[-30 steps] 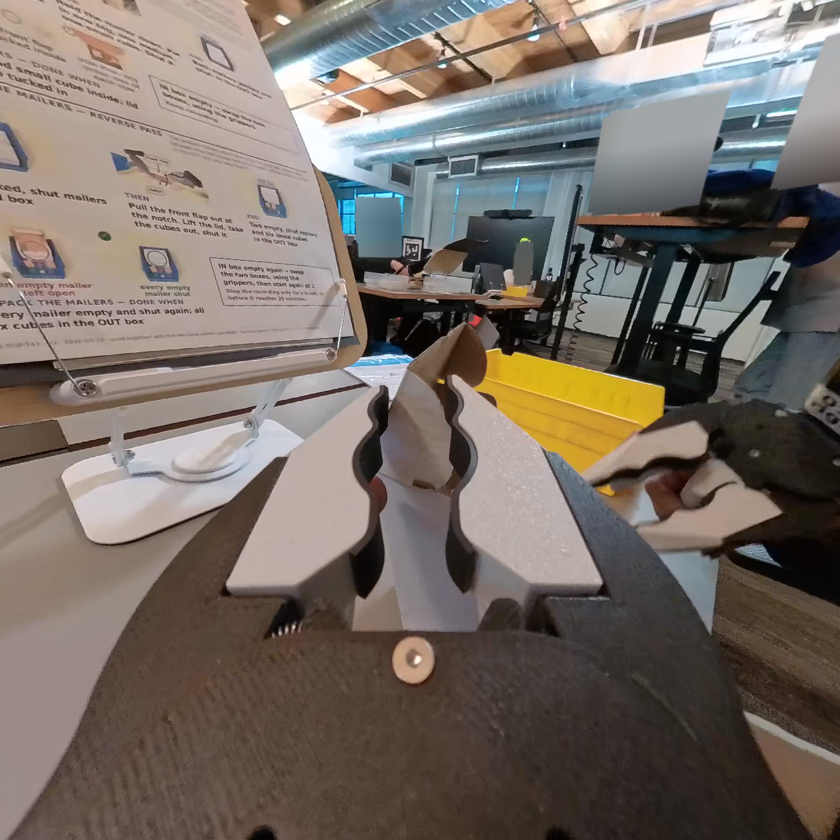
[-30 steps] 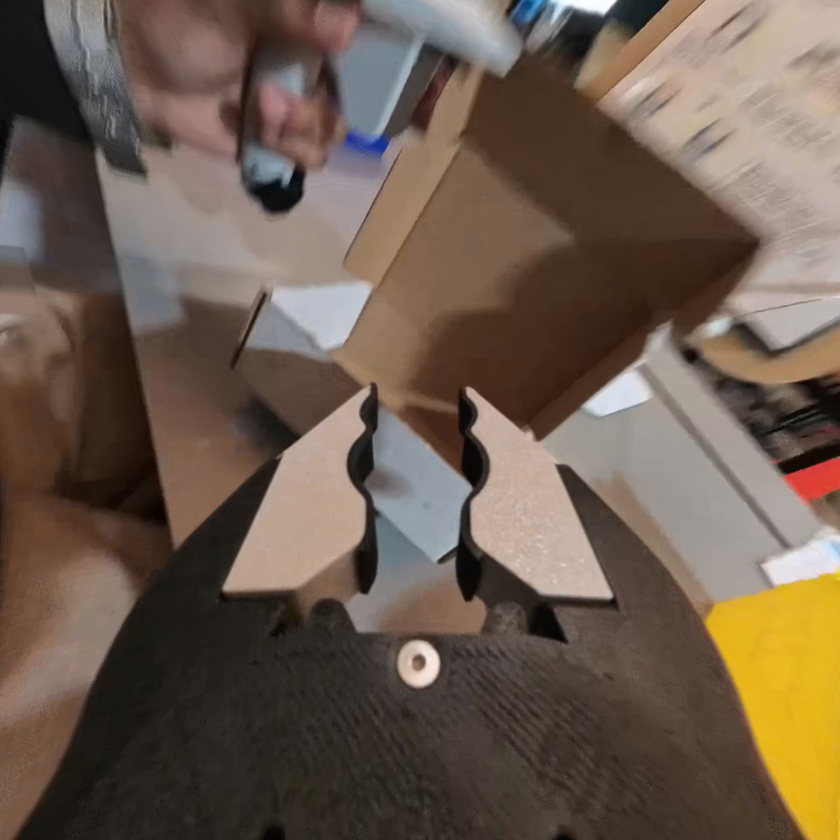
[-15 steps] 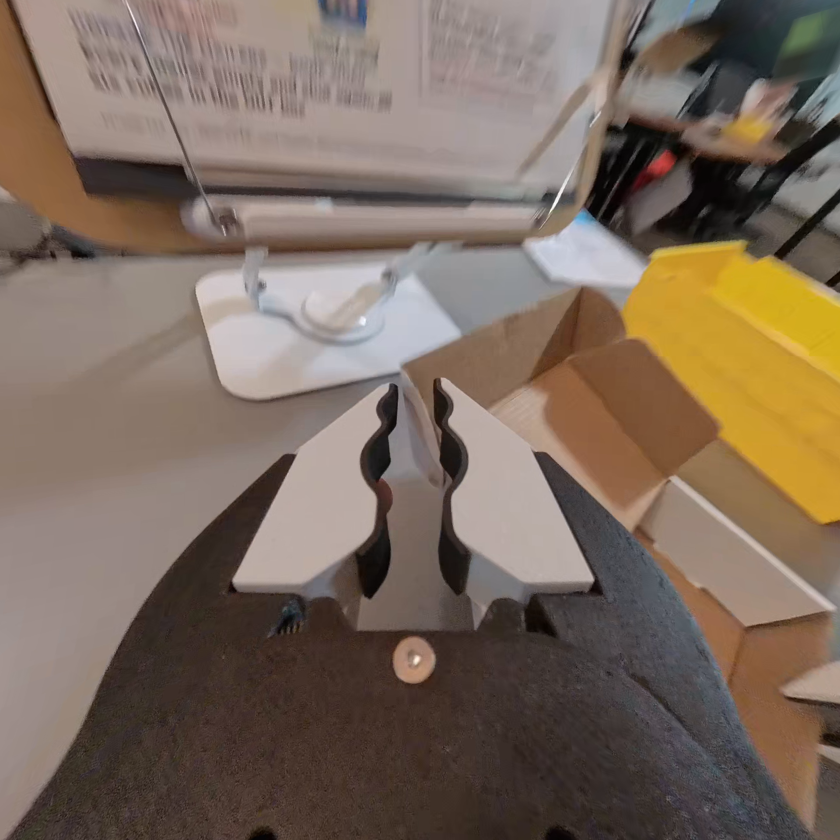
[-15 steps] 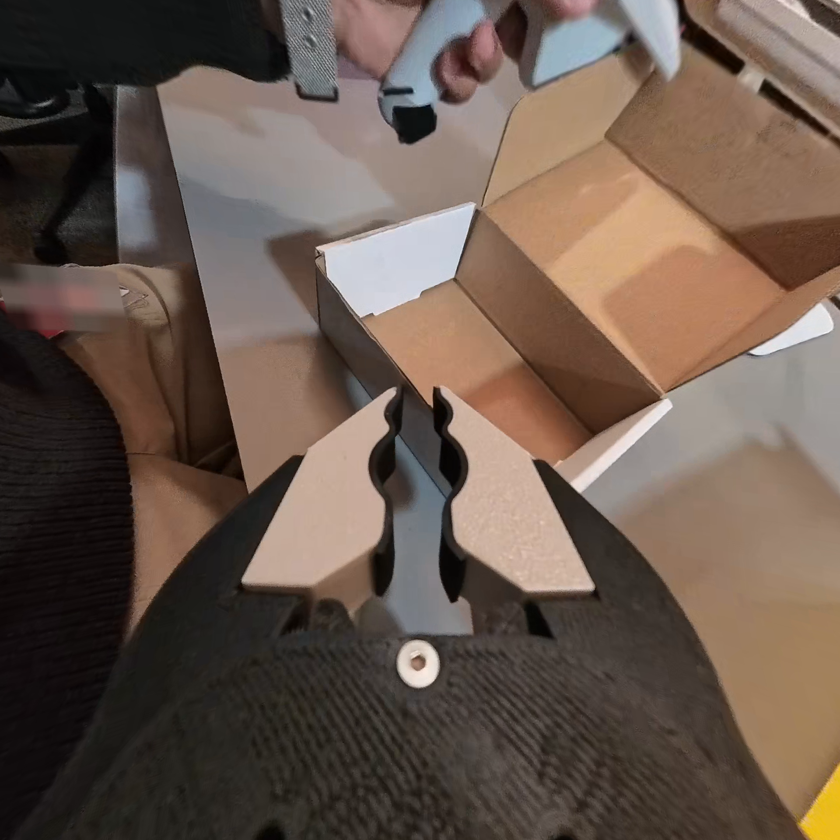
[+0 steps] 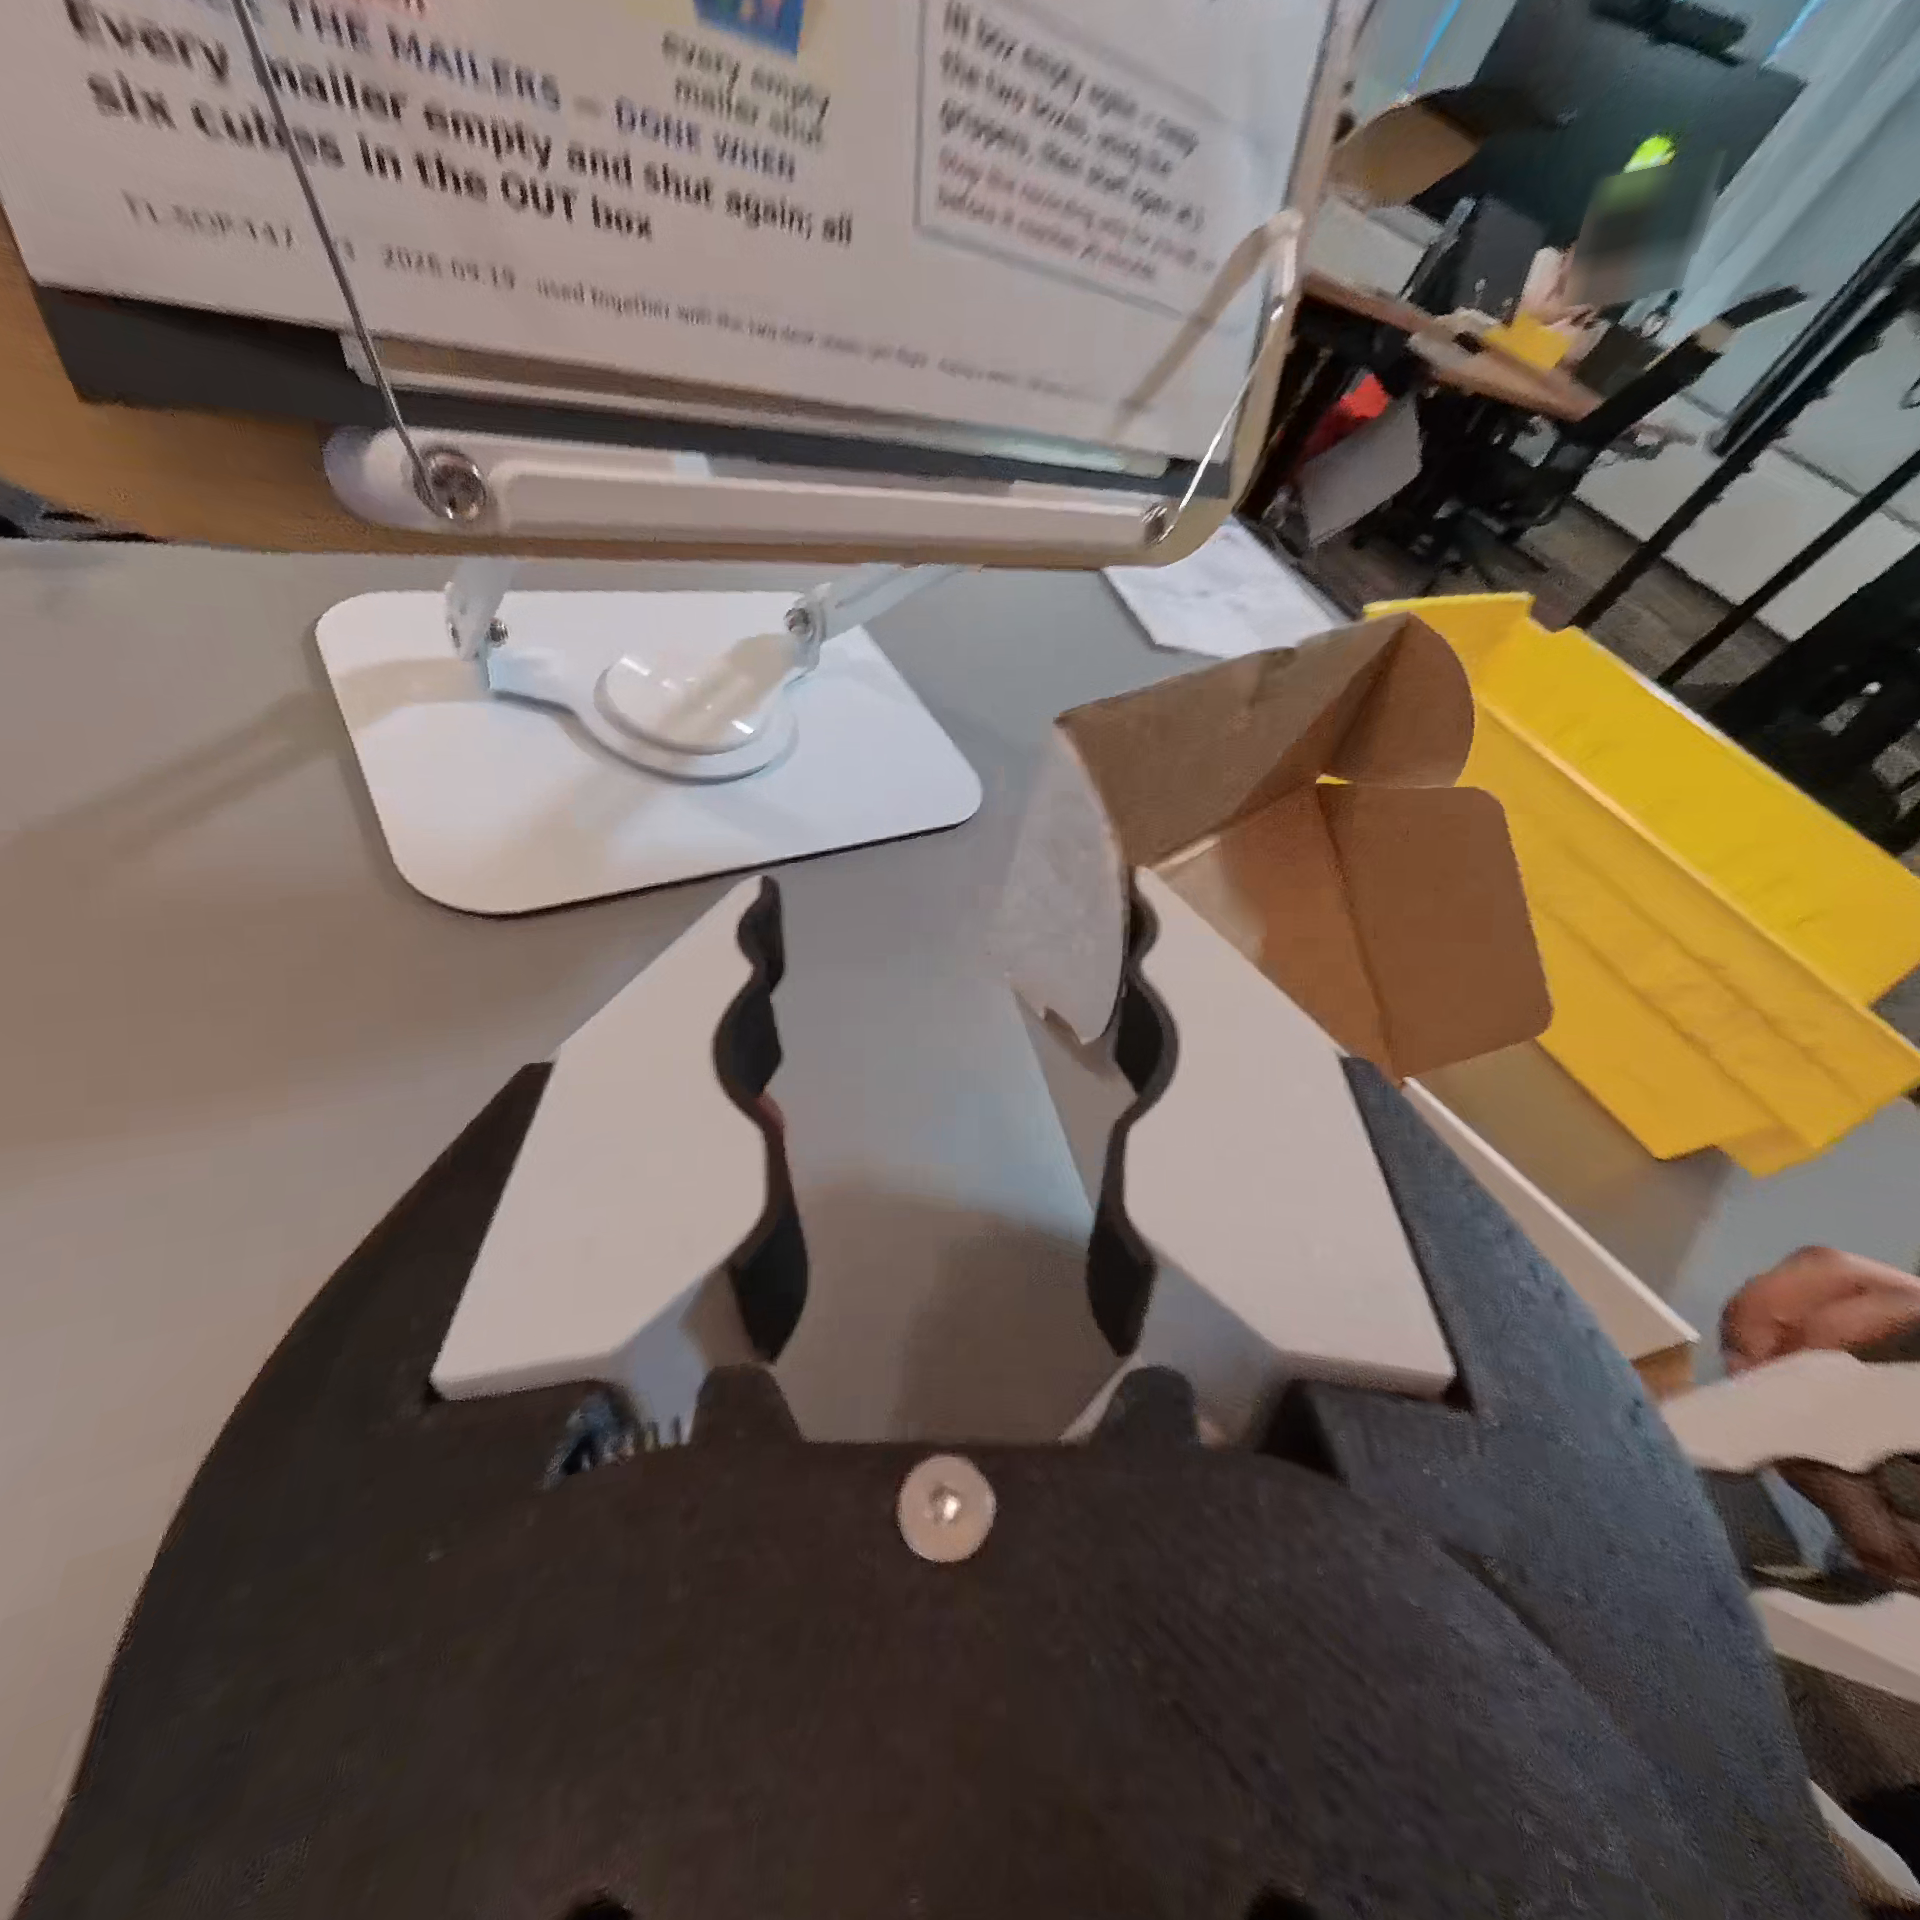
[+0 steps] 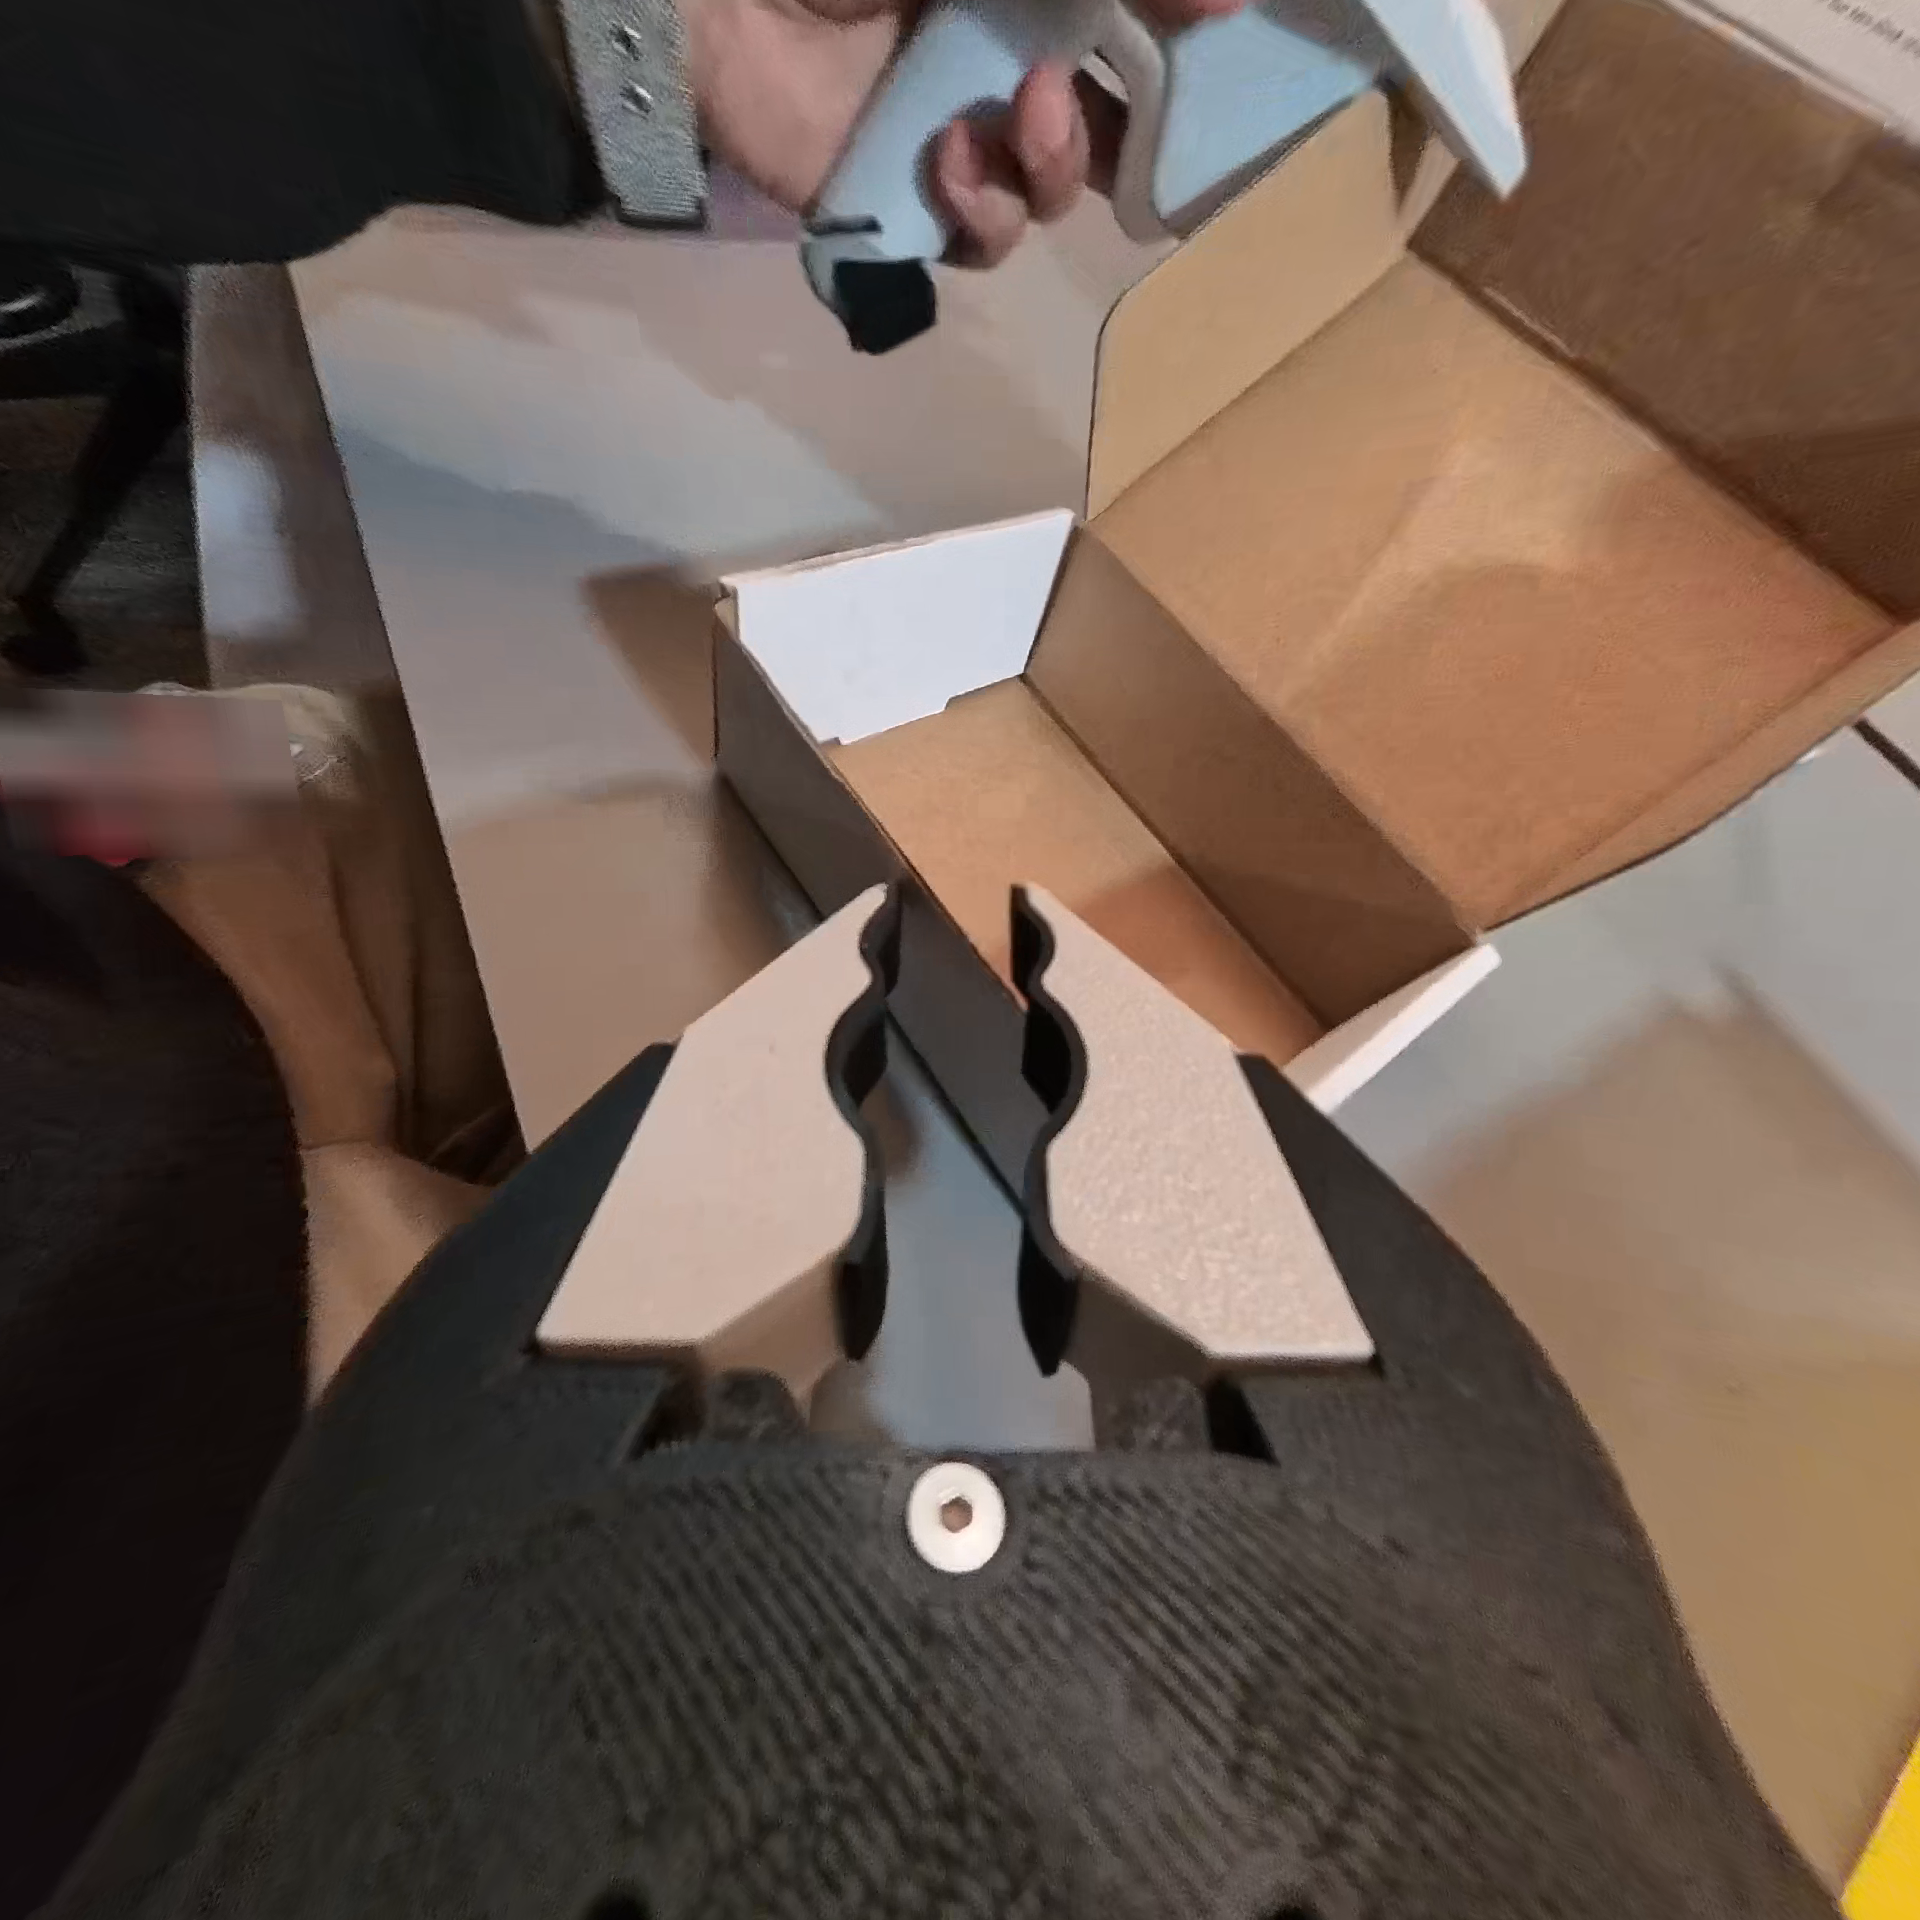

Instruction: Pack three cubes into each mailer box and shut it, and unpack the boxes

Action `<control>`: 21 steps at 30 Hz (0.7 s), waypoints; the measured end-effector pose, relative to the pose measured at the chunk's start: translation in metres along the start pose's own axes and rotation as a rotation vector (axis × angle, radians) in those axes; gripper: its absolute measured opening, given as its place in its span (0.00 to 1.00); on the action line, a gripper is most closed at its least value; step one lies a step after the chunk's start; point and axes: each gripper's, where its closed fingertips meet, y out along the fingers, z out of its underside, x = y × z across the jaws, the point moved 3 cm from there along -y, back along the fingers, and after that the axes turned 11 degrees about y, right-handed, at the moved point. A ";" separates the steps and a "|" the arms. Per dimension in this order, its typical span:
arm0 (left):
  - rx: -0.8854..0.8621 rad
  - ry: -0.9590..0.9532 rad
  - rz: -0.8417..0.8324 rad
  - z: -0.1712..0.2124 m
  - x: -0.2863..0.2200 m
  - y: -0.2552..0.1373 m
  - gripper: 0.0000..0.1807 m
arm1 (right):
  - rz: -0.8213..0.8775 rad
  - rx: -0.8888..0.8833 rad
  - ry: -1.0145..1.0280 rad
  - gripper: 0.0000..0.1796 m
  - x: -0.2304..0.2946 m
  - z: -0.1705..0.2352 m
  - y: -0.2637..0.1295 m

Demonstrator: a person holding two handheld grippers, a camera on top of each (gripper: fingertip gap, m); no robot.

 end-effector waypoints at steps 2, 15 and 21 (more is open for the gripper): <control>-0.062 0.008 0.002 -0.008 -0.002 -0.014 0.39 | 0.034 -0.006 0.005 0.12 0.000 -0.005 0.002; -0.157 0.083 -0.173 0.035 -0.012 -0.086 0.40 | 0.179 -0.172 -0.072 0.18 0.036 -0.038 -0.010; -0.033 0.011 -0.076 0.065 -0.021 -0.080 0.41 | 0.266 -0.167 0.006 0.21 0.020 -0.041 -0.022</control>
